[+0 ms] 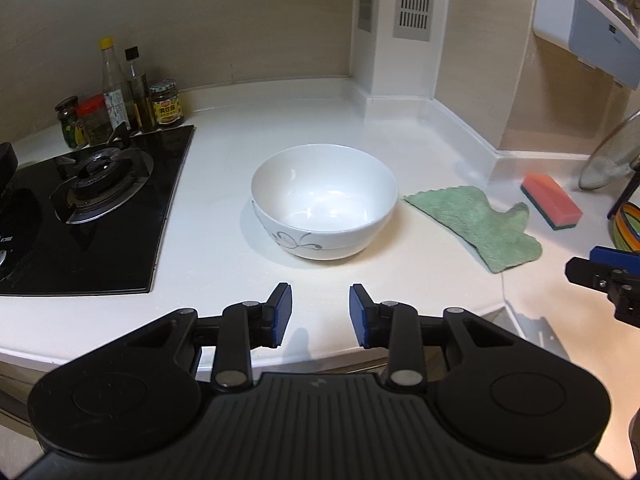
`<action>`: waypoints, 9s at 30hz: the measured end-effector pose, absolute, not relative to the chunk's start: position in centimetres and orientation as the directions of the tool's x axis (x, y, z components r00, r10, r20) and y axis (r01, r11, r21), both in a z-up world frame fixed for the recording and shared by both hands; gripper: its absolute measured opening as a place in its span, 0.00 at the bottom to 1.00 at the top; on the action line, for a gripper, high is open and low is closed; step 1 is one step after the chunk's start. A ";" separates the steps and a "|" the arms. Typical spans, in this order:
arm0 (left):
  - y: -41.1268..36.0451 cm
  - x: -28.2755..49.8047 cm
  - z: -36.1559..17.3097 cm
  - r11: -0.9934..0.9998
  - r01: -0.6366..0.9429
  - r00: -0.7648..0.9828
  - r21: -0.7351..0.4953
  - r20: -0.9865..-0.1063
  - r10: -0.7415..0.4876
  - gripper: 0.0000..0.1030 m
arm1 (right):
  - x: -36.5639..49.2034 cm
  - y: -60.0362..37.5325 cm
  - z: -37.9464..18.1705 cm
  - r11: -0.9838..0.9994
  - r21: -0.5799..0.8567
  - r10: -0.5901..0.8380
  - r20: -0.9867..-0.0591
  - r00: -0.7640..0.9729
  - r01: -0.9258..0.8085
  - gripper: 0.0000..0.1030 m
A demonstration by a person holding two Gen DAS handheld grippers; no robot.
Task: Clean bowl
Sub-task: 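Move both tools toward the white bowl and green towel on the counter, then grasp the green towel with the right gripper and lift it over the bowl, then lower the held towel into the bowl while the left gripper approaches the bowl rim, then grip the bowl rim with the left gripper while the right gripper wipes inside with the towel, then lift the towel out of the bowl with the right gripper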
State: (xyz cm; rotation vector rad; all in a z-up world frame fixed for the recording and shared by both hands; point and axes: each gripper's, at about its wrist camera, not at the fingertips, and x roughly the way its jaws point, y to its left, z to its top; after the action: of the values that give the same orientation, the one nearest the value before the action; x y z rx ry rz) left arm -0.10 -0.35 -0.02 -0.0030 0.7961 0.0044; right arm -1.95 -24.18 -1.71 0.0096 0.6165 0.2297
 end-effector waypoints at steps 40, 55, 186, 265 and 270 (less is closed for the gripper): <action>-4.1 0.1 -1.4 0.990 -0.074 0.669 -0.121 -0.742 -0.040 0.36 | -1.3 -25.5 -3.0 0.963 0.063 0.244 -0.617 0.748 -0.262 0.36; -3.7 3.1 -2.4 0.988 -0.050 0.658 -0.144 -0.749 -0.076 0.33 | 0.8 -24.9 -2.7 0.972 0.052 0.212 -0.621 0.755 -0.230 0.36; 7.5 19.6 -3.3 0.986 -0.069 0.477 -0.152 -0.873 -0.101 0.10 | 25.4 -4.4 -7.9 0.611 0.189 0.488 -0.855 0.178 -0.769 0.29; 5.7 21.9 -4.2 0.970 0.239 0.491 0.049 -0.867 -0.078 0.03 | 23.4 -2.7 -6.9 0.425 0.012 0.276 -0.954 0.117 -0.905 0.15; 5.3 21.8 -4.3 0.969 0.238 0.490 0.065 -0.869 -0.062 0.04 | 24.2 -2.0 -7.1 0.495 0.004 0.341 -0.921 0.190 -0.869 0.16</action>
State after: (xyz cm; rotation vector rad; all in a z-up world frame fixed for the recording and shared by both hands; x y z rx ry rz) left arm 21.81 5.32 -4.30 0.1855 1.0440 -0.1837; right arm 24.16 -2.01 -7.08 -0.6100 1.0570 0.9281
